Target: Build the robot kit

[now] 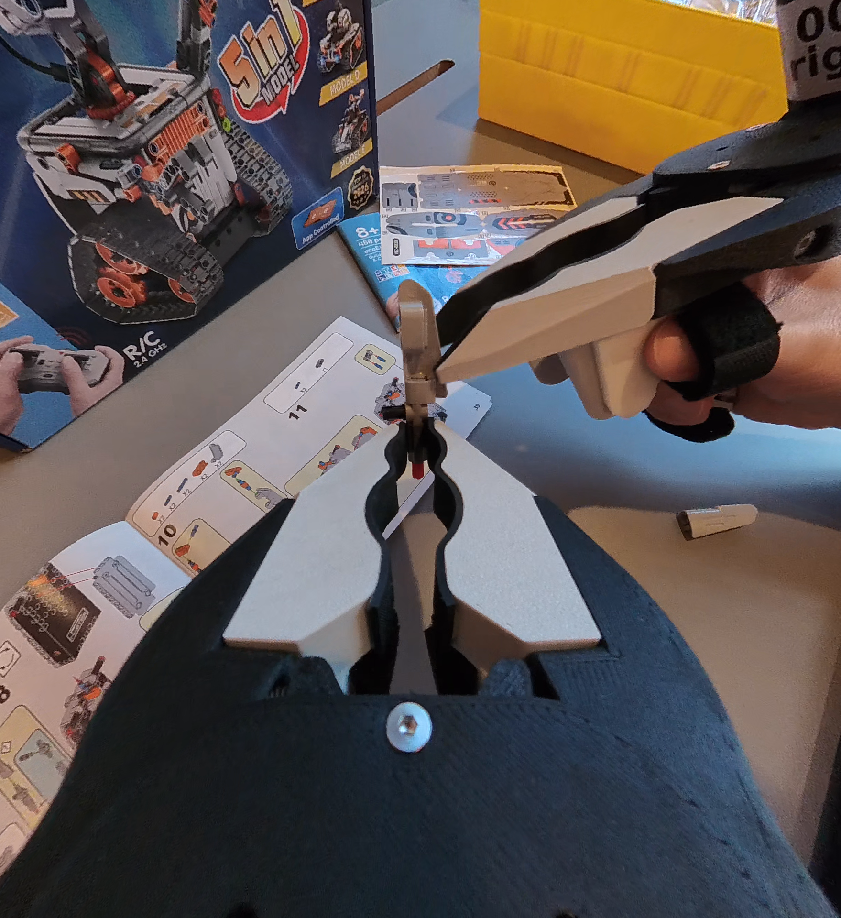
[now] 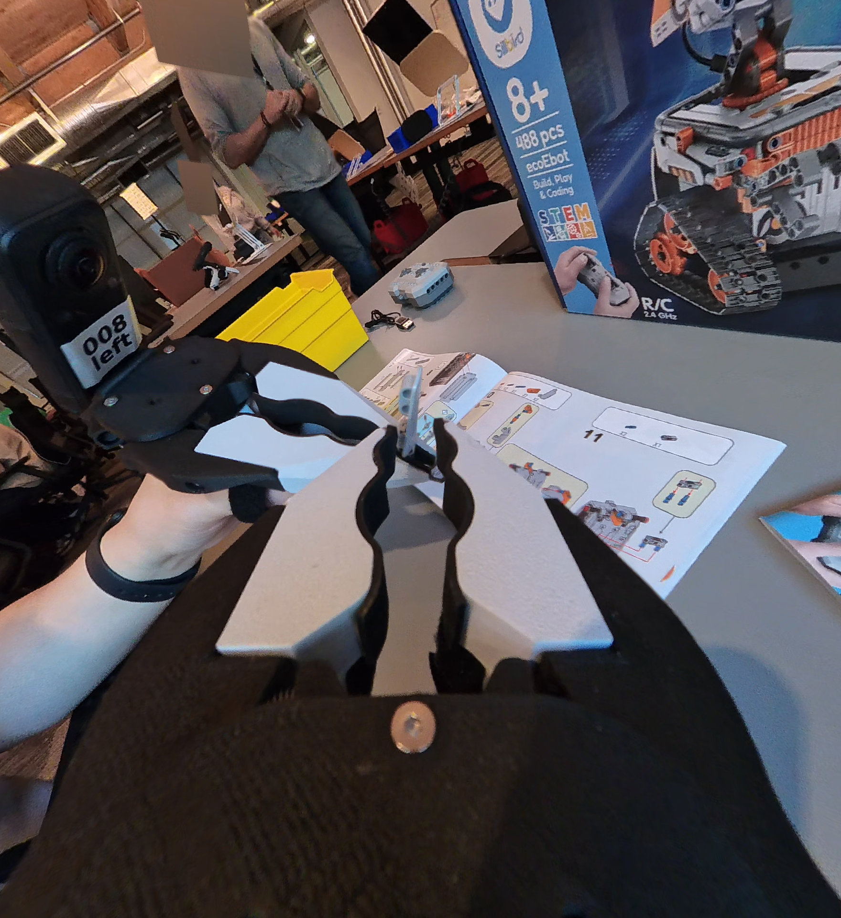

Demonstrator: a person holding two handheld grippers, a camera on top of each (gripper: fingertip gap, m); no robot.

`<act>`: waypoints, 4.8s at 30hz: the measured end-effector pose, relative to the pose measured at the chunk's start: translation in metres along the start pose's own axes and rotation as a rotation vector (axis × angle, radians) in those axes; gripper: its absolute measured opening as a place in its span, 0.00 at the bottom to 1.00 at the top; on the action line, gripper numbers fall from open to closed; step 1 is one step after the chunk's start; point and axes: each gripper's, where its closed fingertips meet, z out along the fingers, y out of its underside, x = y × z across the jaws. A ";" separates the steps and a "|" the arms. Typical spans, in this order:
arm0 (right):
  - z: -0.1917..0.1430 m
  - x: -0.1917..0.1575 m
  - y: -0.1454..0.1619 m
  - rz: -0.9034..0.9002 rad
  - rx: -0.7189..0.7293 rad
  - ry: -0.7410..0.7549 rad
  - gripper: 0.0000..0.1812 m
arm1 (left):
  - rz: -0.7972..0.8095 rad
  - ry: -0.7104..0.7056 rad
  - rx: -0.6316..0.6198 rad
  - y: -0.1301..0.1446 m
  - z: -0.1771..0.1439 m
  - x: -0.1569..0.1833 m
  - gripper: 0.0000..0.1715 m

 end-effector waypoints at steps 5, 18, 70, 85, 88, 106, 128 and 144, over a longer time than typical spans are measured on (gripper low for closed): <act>0.002 -0.001 -0.001 0.033 0.021 -0.005 0.01 | 0.030 -0.013 -0.009 0.001 0.001 0.001 0.03; -0.013 -0.014 -0.007 0.230 -0.009 -0.246 0.00 | -0.053 0.194 0.016 -0.007 -0.006 0.031 0.12; -0.024 0.020 -0.011 0.199 0.039 -0.228 0.02 | -0.304 0.135 -0.007 0.000 -0.011 0.004 0.03; -0.008 -0.007 0.000 0.165 -0.001 -0.285 0.02 | -0.229 0.180 -0.038 0.002 -0.004 0.021 0.03; -0.009 -0.009 -0.001 0.172 -0.005 -0.300 0.00 | -0.236 0.219 -0.017 0.000 -0.003 0.024 0.03; -0.045 0.049 -0.036 0.329 0.194 -0.113 0.00 | -0.084 -0.517 0.493 -0.073 -0.118 -0.082 0.33; -0.031 0.043 -0.017 0.264 0.080 -0.077 0.00 | -0.149 -0.326 0.405 -0.060 -0.096 -0.073 0.27; -0.011 0.009 -0.004 0.161 -0.004 -0.060 0.00 | -0.150 0.055 -0.007 0.000 -0.005 -0.001 0.18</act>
